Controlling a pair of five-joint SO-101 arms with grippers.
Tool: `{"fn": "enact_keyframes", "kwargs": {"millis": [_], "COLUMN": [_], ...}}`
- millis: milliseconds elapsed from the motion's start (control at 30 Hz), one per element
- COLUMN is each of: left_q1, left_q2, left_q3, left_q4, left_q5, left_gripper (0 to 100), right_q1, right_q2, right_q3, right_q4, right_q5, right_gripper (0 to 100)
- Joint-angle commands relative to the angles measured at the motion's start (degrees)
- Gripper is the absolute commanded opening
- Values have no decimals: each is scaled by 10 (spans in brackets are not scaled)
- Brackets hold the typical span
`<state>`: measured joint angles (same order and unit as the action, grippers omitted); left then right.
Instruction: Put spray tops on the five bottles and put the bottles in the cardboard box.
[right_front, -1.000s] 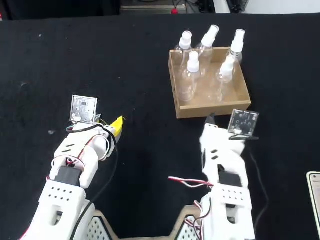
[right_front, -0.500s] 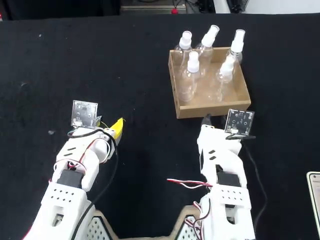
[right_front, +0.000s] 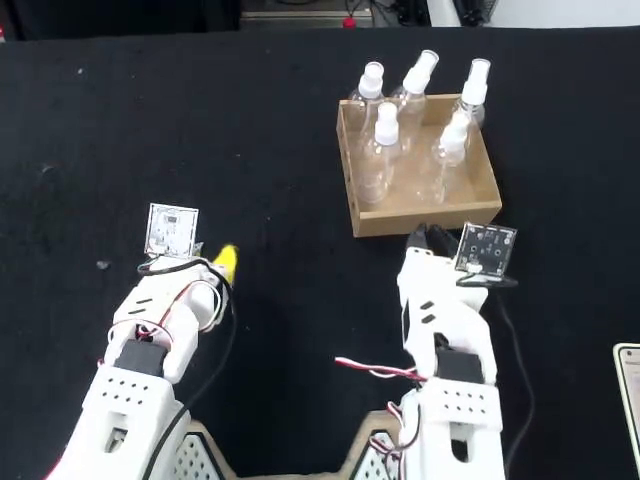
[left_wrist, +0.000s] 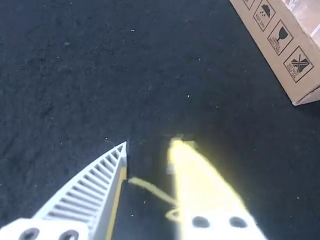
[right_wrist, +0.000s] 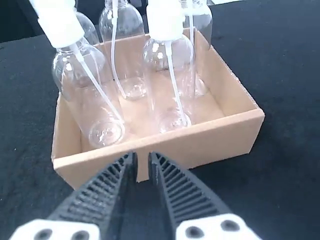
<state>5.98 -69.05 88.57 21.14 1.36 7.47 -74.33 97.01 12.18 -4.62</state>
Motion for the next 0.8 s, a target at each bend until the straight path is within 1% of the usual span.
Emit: {"fn": "enact_keyframes", "kwargs": {"millis": [0, 33, 133, 400, 767], "left_q1": [-6, -6, -6, -6, -6], "left_q2": [-11, -11, -11, -11, -11], "left_q3": [-34, -34, -34, -34, -34], "left_q4": [-8, -8, -6, -5, -4], "left_q5": [6, 6, 6, 7, 7], "left_gripper": [41, 52, 27, 30, 30], "right_q1": [4, 4, 4, 4, 4], "right_q2": [-56, -66, -95, -154, -262], "right_q3": [1, 1, 1, 1, 0], "right_q4": [53, 65, 98, 154, 261], "right_q5": [5, 5, 5, 5, 5], "right_gripper": [31, 31, 31, 35, 35]}}
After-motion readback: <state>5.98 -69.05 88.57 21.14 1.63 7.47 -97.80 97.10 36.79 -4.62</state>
